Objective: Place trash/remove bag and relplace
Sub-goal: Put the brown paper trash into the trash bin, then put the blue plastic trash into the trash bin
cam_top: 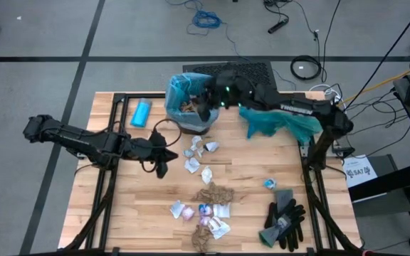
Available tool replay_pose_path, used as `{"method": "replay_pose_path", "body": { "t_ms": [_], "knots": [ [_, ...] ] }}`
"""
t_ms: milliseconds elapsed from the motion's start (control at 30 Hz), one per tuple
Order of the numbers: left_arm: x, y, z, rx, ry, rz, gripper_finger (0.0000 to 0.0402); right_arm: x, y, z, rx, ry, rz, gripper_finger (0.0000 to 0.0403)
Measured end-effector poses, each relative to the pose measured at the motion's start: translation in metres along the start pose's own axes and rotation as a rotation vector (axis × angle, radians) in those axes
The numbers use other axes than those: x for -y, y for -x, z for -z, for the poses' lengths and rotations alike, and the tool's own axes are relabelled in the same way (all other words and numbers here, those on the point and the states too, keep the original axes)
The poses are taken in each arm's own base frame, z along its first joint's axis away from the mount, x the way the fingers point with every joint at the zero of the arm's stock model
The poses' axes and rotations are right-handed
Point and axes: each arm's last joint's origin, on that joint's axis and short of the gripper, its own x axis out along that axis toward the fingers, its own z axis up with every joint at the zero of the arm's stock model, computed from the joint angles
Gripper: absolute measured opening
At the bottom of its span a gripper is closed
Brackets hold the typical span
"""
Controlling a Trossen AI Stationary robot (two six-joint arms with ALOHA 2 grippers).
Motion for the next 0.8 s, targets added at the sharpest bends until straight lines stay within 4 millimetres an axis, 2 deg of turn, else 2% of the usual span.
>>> {"method": "replay_pose_path", "body": {
  "t_ms": [200, 400, 633, 800],
  "knots": [
    [-0.001, 0.0, -0.004, 0.033, 0.016, 0.007, 0.0022, 0.043, -0.037, 0.009, -0.032, -0.041, -0.045, 0.0006],
    [0.002, 0.0, -0.008, 0.072, 0.026, 0.028, 0.0022, 0.052, -0.046, 0.01, -0.025, -0.043, -0.125, 0.0069],
    [0.006, 0.001, -0.016, 0.157, 0.05, 0.079, 0.0022, 0.051, -0.042, 0.007, -0.017, -0.044, -0.129, 0.0176],
    [0.008, 0.002, -0.02, 0.199, 0.061, 0.098, 0.0022, 0.05, -0.018, -0.006, 0.003, -0.048, -0.113, 0.0217]
  ]
}}
